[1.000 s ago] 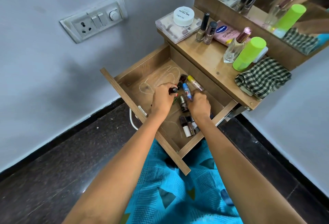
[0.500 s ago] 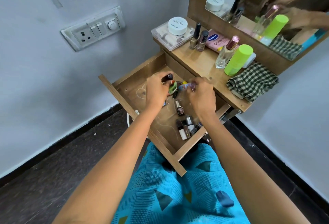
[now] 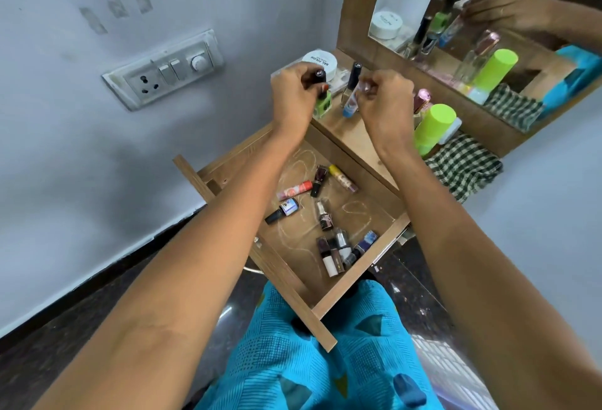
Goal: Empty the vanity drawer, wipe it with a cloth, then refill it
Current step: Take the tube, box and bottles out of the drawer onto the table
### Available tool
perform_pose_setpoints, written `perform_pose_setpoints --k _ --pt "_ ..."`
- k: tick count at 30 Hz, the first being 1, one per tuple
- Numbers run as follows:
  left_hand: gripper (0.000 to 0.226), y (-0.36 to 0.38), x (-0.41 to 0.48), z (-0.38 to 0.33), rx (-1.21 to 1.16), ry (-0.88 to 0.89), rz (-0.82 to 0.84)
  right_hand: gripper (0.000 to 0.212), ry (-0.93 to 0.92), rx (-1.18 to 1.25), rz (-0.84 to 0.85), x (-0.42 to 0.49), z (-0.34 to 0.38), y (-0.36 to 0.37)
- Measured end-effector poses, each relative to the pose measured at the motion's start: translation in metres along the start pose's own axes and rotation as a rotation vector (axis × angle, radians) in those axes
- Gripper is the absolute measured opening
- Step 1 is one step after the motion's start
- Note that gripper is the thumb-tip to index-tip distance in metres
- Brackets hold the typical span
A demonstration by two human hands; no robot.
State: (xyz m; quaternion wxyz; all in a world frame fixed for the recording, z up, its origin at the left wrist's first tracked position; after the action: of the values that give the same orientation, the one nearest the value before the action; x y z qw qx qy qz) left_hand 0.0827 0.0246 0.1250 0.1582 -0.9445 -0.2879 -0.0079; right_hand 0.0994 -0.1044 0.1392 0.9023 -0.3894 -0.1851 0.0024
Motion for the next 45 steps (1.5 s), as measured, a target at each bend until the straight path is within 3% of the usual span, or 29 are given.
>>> perform_pose_setpoints --k 12,20,30,37,45 --pt "0.023 0.033 0.036 0.015 0.092 0.033 0.018 0.032 -0.022 -0.063 0.084 0.018 -0.008 0.021" --pt "0.021 0.042 0.045 0.017 0.089 0.063 0.070 0.024 -0.029 -0.043 0.070 0.024 -0.010 0.028" --pt "0.032 0.033 0.041 0.022 0.102 0.092 0.067 0.028 -0.029 -0.017 0.056 0.024 -0.015 0.036" --pt "0.029 0.017 0.024 0.031 0.074 0.068 0.044 0.033 -0.017 0.035 0.017 0.016 -0.022 0.032" --pt "0.025 -0.007 -0.026 0.056 0.158 0.037 0.108 0.024 -0.016 0.028 0.020 -0.022 -0.025 0.034"
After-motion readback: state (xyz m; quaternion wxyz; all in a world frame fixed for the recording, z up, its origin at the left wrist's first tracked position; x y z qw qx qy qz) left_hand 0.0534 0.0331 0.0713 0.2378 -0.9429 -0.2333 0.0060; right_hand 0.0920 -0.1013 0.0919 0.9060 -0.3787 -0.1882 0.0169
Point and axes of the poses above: each hand's wrist, its own x-axis towards the middle knuckle, its own y-axis out of the palm, z = x × y, the point moved 2 cm from there along x, towards the middle knuckle, and after that the axes turned 2 degrees about -y, right-handed, at the moved point
